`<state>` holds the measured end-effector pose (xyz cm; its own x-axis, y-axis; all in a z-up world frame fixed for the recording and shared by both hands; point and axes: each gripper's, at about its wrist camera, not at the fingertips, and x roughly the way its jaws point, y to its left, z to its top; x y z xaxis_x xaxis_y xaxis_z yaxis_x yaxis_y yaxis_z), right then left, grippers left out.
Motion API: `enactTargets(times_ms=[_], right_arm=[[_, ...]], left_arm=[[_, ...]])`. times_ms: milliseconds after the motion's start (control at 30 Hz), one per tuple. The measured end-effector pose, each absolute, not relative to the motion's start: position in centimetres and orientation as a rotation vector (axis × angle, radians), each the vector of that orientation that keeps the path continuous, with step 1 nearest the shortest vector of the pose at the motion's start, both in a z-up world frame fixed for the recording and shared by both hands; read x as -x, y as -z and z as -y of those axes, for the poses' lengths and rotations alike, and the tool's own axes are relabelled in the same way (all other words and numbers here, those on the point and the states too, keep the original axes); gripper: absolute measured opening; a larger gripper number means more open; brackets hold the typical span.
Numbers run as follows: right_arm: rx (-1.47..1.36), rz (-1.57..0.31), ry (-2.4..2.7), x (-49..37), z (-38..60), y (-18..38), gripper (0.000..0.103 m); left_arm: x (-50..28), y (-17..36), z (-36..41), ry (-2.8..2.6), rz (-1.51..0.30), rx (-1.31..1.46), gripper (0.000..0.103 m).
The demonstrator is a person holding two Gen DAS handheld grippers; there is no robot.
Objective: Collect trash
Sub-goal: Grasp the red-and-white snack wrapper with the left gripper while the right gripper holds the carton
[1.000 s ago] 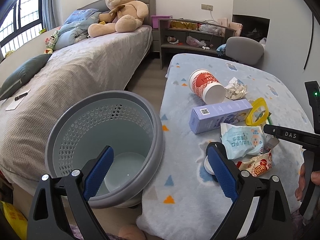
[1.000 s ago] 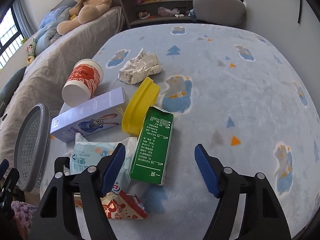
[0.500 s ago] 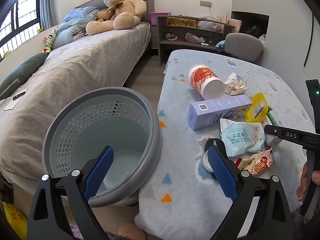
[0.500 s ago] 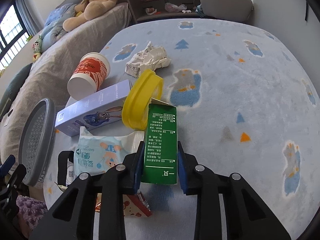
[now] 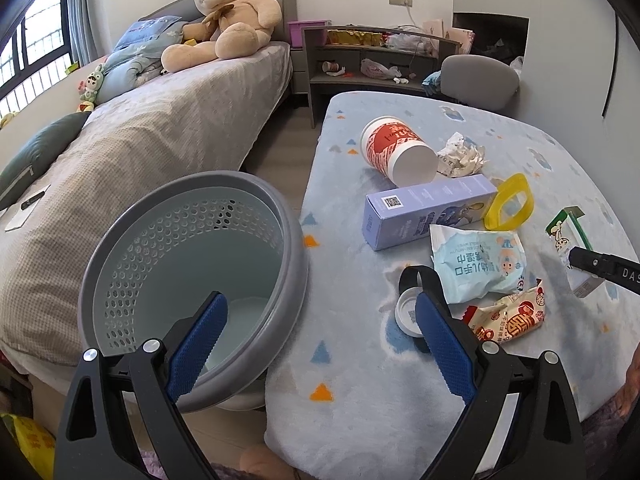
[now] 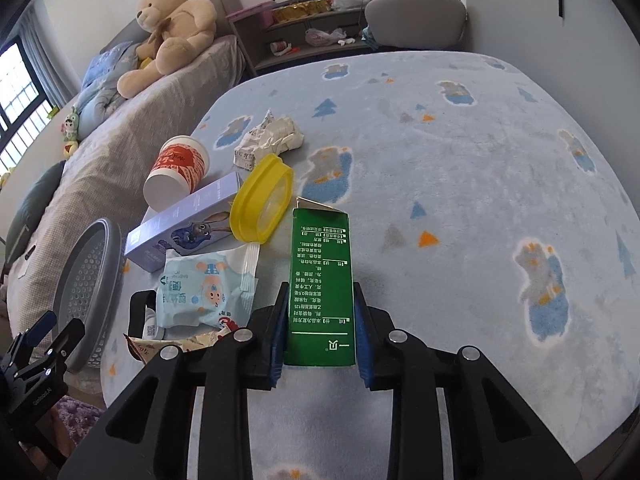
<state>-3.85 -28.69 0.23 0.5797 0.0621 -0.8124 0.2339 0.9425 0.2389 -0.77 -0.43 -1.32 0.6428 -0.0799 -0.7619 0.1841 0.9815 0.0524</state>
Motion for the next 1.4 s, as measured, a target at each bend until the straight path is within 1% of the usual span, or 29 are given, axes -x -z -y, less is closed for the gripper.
enactTargets(times_ms=[500,900,1100,1400], right_arm=[[-0.330,-0.920,0.068,5.2,28.7,-0.8,0.028],[-0.352,-0.906,0.041,5.6,29.2,-1.2,0.028],[-0.364,-0.894,0.033,5.7,29.5,-1.5,0.028],[-0.381,-0.874,0.032,6.1,29.9,-2.0,0.028]], left_arm=[[-0.3,3.5,3.7,0.188,-0.951,-0.137,0.091],[1.0,2.9,4.6,0.170,-0.884,-0.183,0.091],[-0.7,3.7,4.4,0.119,-0.909,-0.206,0.091],[0.7,4.5,5.3,0.163,-0.932,-0.256,0.091]])
